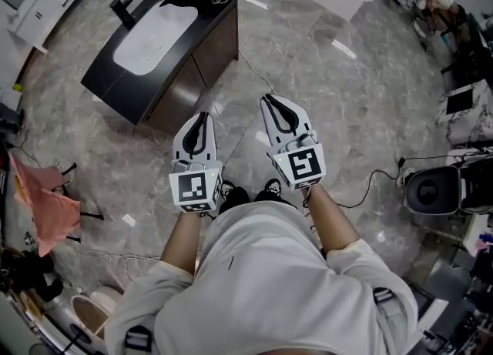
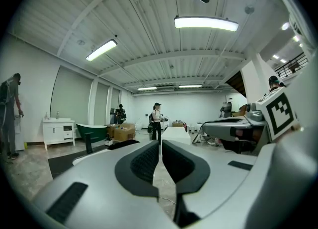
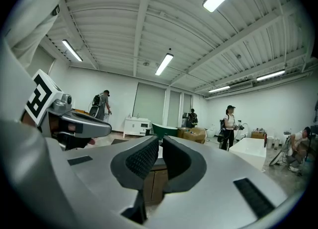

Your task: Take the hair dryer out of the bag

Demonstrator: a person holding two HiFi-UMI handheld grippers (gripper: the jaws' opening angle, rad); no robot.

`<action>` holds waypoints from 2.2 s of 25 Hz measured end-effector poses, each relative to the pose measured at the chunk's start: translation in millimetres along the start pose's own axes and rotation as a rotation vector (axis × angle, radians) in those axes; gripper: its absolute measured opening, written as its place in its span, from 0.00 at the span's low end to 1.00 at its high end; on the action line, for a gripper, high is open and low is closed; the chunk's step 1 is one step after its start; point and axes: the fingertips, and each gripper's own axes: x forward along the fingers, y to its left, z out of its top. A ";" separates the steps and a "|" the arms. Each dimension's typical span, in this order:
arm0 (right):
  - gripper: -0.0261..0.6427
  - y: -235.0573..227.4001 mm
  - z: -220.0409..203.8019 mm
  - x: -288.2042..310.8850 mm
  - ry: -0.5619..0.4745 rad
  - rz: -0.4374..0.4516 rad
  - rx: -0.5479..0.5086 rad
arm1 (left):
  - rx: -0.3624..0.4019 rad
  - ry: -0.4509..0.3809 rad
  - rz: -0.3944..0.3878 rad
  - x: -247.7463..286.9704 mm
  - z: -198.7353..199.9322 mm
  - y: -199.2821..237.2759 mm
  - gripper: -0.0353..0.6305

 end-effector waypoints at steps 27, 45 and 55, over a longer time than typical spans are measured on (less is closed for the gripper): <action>0.12 -62.1 -33.1 127.9 0.085 -0.011 0.030 | -0.018 0.110 -0.076 140.7 -31.9 62.9 0.17; 0.12 -205.1 -64.8 291.3 0.110 0.158 0.053 | -0.047 0.225 0.088 339.8 -32.8 102.8 0.17; 0.12 -262.4 -69.8 406.6 0.180 0.148 0.005 | -0.085 0.258 0.026 472.7 -48.1 159.4 0.17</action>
